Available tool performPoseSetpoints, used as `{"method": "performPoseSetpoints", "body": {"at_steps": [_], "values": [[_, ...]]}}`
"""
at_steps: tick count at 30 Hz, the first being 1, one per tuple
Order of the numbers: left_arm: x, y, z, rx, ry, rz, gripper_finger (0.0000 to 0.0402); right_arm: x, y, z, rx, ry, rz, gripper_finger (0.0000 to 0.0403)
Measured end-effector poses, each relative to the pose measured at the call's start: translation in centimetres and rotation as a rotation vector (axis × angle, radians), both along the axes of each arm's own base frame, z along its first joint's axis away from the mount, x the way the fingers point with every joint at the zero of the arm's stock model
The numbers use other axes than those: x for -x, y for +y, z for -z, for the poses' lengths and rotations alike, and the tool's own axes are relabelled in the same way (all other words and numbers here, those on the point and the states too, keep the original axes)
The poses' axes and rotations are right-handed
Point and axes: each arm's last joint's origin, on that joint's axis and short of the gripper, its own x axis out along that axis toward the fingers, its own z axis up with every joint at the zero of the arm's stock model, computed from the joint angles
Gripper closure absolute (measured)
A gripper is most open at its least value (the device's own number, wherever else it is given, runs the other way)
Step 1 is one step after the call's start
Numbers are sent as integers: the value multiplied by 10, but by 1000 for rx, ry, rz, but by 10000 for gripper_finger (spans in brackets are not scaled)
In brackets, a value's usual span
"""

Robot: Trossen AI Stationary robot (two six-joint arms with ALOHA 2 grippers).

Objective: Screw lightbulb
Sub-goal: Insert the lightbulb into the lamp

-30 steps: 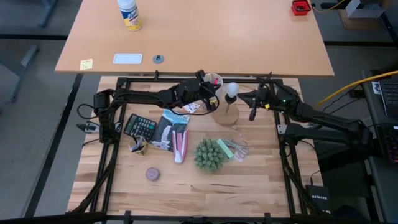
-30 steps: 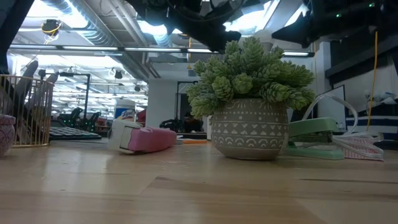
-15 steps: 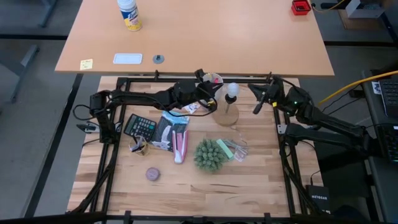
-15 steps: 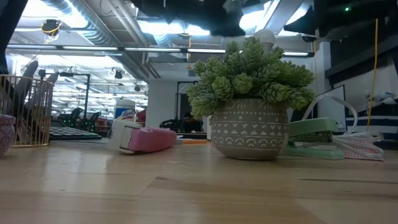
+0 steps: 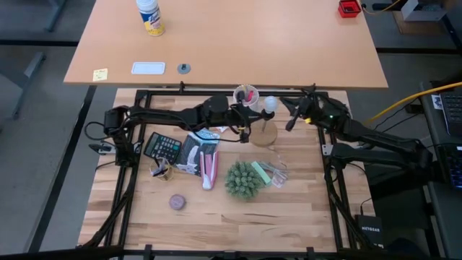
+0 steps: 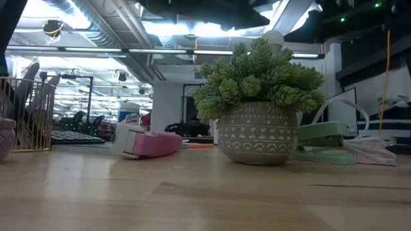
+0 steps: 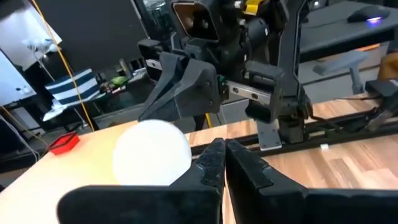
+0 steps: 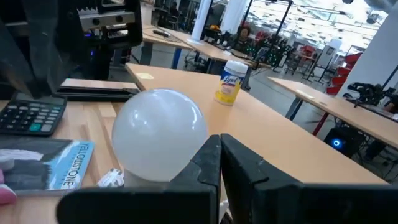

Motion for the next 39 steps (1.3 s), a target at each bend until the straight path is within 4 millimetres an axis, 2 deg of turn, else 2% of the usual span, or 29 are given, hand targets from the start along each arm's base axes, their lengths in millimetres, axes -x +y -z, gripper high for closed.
{"method": "performPoseSetpoints", "body": {"at_steps": [7, 25, 39], "values": [[-6, 10, 15, 6, 33, -18, 396, -3, 0, 2, -13, 7, -39, 386], [0, 35, 18, 28, 58, -103, 396, -4, 2, 2, -69, -18, -112, 386], [3, 45, 16, -15, 47, -184, 396, -6, 6, 3, -131, -33, -273, 386]]}}
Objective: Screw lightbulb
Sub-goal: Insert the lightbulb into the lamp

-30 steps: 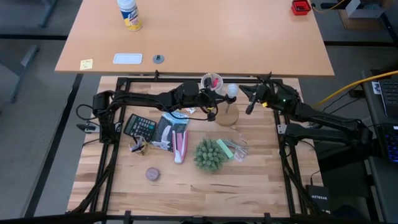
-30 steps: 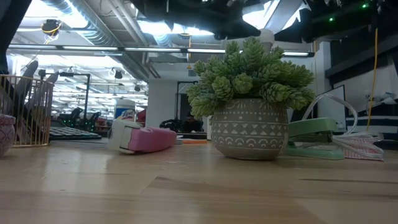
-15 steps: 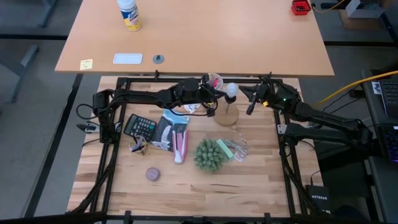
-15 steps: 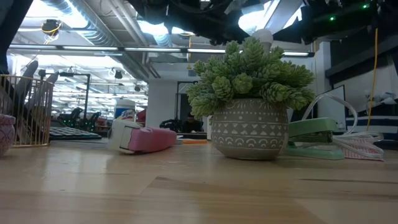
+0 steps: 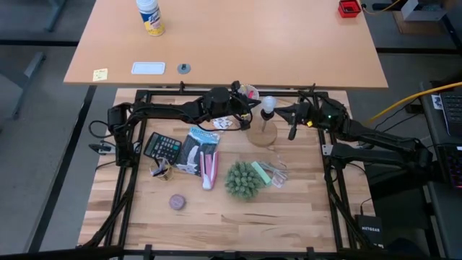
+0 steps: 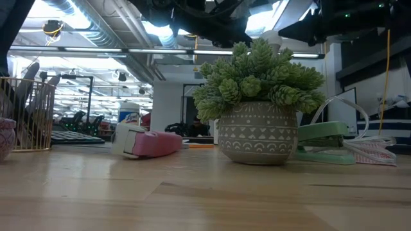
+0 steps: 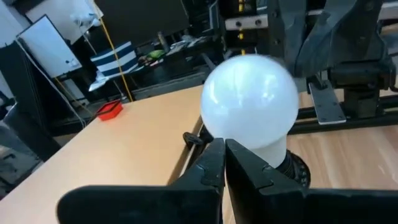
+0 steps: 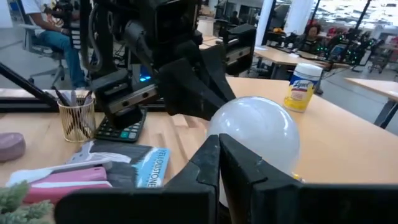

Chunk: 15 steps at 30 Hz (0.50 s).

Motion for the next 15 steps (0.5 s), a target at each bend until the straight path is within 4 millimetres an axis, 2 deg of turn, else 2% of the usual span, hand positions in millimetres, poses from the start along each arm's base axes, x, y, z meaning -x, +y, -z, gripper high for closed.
{"method": "performPoseSetpoints", "body": {"at_steps": [7, 11, 15], "values": [[2, 3, -3, -48, 4, -62, 396, 4, 2, -4, 0, -32, -2, 386], [8, 0, -19, -98, -34, -92, 396, 14, 6, -14, 31, -94, 23, 386], [13, -9, -32, -105, -59, -65, 396, 24, 7, -23, 86, -153, 132, 386]]}}
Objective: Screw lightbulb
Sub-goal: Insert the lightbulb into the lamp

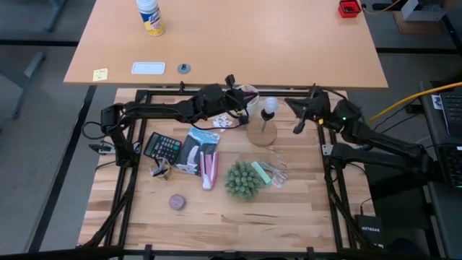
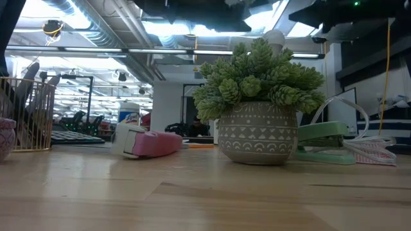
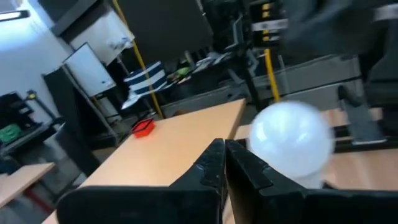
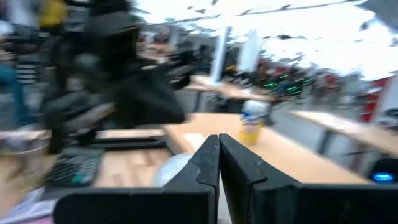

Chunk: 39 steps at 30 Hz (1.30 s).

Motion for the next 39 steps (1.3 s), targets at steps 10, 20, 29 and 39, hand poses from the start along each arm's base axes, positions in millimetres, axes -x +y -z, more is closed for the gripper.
{"method": "performPoseSetpoints", "body": {"at_steps": [10, 20, 29, 39], "values": [[-9, -32, 8, 61, 37, 248, 396, -8, -7, 5, 43, 57, 109, 386], [-17, -24, 24, 79, 59, 231, 396, -24, -15, 19, -13, 131, 98, 386], [-15, -9, 28, 101, 67, 193, 396, -26, -15, 20, -44, 128, 77, 386], [-12, 3, 29, 112, 65, 169, 396, -26, -14, 21, -91, 110, 41, 386]]}}
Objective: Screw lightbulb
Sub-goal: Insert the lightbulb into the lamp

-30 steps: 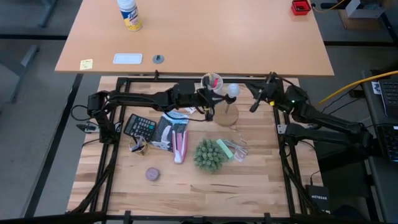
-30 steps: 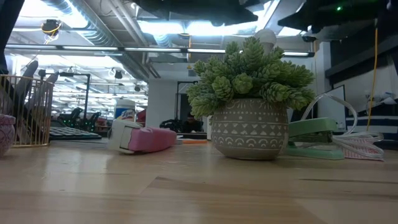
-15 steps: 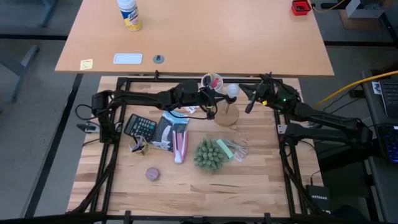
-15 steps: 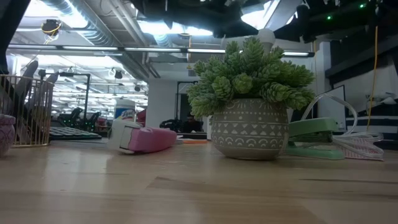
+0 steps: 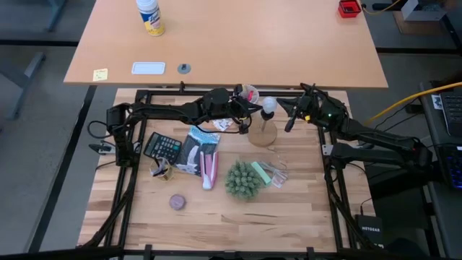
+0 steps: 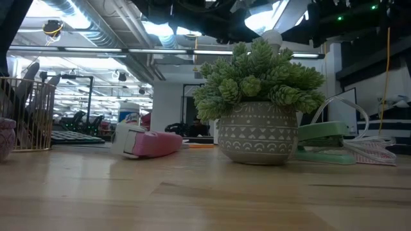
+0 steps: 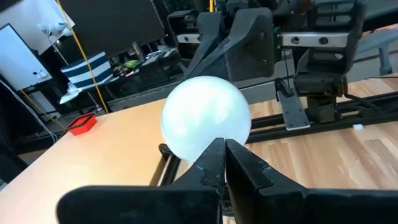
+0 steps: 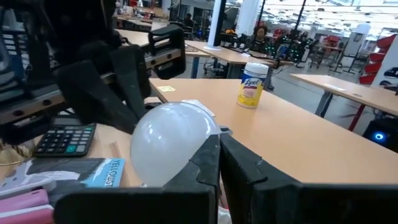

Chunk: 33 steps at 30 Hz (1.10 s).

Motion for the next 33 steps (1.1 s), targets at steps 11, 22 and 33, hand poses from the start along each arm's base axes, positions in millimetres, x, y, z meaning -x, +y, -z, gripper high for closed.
{"method": "performPoseSetpoints", "body": {"at_steps": [11, 22, 33], "values": [[4, 14, -1, 9, -8, -60, 396, -2, 5, 1, -41, 1, -159, 386], [5, 19, -8, -41, -69, -97, 396, -1, 6, -2, -48, -34, -182, 386], [11, 2, -39, -115, -212, -78, 396, 17, 10, -24, 88, -183, -45, 386]]}}
